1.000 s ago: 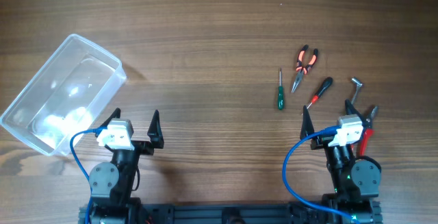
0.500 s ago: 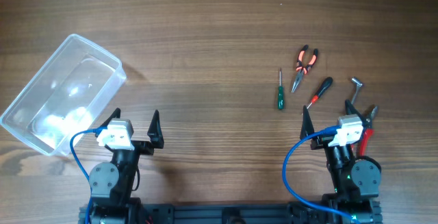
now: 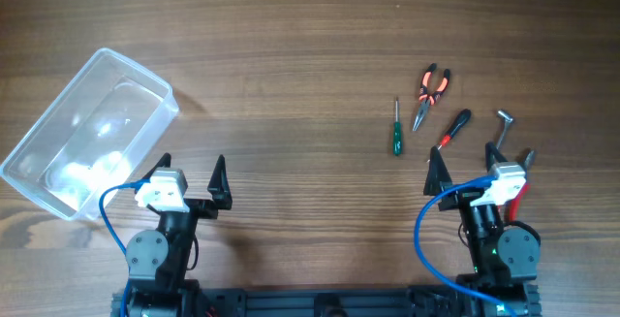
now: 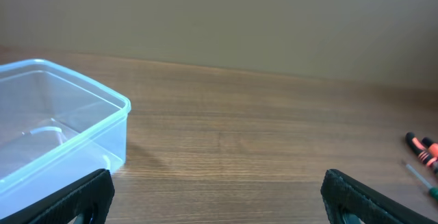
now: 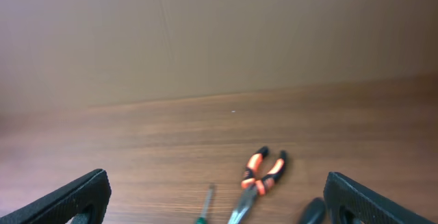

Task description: Pack container

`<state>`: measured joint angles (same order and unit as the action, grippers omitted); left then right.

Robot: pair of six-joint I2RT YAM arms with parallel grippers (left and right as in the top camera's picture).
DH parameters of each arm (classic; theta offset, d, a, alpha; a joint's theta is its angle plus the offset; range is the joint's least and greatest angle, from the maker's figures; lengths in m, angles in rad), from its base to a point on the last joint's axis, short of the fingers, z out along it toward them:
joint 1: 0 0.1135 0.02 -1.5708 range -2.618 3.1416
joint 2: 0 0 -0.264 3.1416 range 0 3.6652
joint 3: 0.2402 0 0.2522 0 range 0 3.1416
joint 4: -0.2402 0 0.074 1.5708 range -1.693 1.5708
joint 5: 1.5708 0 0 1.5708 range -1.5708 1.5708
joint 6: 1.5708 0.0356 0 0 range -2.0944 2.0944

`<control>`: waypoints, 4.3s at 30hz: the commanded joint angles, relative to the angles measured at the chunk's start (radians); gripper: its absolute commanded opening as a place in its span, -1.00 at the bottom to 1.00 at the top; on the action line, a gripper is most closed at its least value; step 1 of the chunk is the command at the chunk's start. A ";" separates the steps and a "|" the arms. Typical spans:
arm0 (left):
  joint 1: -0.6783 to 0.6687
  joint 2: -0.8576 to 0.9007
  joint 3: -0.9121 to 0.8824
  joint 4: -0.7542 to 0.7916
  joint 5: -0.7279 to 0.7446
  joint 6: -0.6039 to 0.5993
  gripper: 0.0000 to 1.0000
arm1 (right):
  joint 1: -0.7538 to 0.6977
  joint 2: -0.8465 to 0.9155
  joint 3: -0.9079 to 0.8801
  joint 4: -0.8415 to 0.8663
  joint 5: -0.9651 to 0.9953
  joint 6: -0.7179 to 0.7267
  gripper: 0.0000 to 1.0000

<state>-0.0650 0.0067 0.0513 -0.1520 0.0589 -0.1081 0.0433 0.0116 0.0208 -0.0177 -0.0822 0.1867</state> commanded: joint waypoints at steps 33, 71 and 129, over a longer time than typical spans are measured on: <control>0.599 1.185 1.366 -1.176 -0.069 -0.280 0.99 | 0.005 1.328 1.154 -1.003 -0.150 -0.213 0.99; 0.882 1.717 1.357 -0.980 -0.115 -0.105 0.99 | 0.005 1.328 1.154 -1.030 -0.097 -0.214 0.99; 0.927 1.740 1.152 -0.761 -0.048 -0.116 -0.92 | 0.005 1.328 1.154 -1.050 -0.098 -0.236 1.00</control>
<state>0.8558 1.7355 1.2098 -0.9161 -0.0082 -0.2165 0.0433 1.3373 1.1492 -1.0630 -0.1974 -0.0322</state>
